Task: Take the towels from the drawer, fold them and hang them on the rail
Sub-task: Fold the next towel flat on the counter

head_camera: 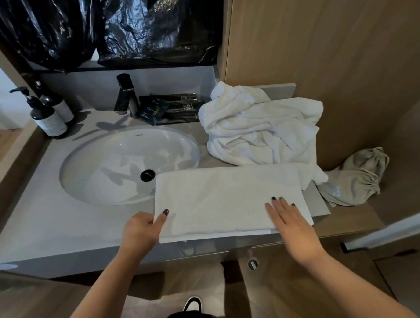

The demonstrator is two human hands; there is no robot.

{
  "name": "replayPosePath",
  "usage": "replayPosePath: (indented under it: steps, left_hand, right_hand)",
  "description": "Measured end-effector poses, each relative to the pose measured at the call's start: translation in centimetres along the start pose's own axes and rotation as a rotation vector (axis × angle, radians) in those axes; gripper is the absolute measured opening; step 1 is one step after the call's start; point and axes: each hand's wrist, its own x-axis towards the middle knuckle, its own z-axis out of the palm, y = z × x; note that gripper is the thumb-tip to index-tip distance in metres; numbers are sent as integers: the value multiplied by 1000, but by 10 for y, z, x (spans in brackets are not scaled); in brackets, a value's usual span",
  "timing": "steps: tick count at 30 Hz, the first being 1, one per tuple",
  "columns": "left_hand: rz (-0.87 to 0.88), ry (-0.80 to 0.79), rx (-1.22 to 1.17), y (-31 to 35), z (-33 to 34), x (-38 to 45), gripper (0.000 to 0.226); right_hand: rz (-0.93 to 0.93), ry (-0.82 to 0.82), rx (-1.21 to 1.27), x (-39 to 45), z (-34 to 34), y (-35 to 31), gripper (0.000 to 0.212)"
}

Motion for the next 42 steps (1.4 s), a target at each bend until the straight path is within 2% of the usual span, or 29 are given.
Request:
replayPosePath:
  steps: [4,10,12,15,17,18,20,22,25,27,31,34,37,42]
  left_hand:
    - [-79,7,-10,2,0,-2,50]
    - [-165,-16,-184,-2,0,-7,39]
    - [-155,-24,-142,1,1,-6,35]
    - [-105,32,1,17,3,-4,11]
    - [-35,120,157,28,9,2,50]
    - [31,156,226,36,12,5,62]
    - [219,136,333,53,21,14,65]
    - [407,22,429,67,35,27,63]
    - [560,-128,627,72,52,47,64]
    - [622,-151,755,62,58,55,66]
    - [623,-158,698,40,59,64,73]
    - [593,-158,653,37,56,71,76]
    - [551,-181,662,37,50,78,81]
    - [504,-285,615,41,37,101,88]
  right_hand:
    - [-22,46,33,-11,4,10,92]
    - [-11,-45,91,-11,0,19,88]
    - [-26,-78,59,-12,0,20,86]
    - [-100,-54,35,-18,-4,21,76]
    - [-168,14,68,-17,-12,20,64]
    - [-198,63,115,-12,-14,18,58]
    - [-224,148,233,6,-20,8,54]
    - [-208,168,320,33,-28,-12,57]
    - [-167,106,375,80,-33,-44,59]
    - [-157,52,328,104,-27,-59,59]
    - [-63,-75,149,112,3,-52,60]
    - [59,-85,146,106,16,-29,73]
    - [156,-109,137,102,13,-3,77]
    - [122,-187,162,106,-4,24,66]
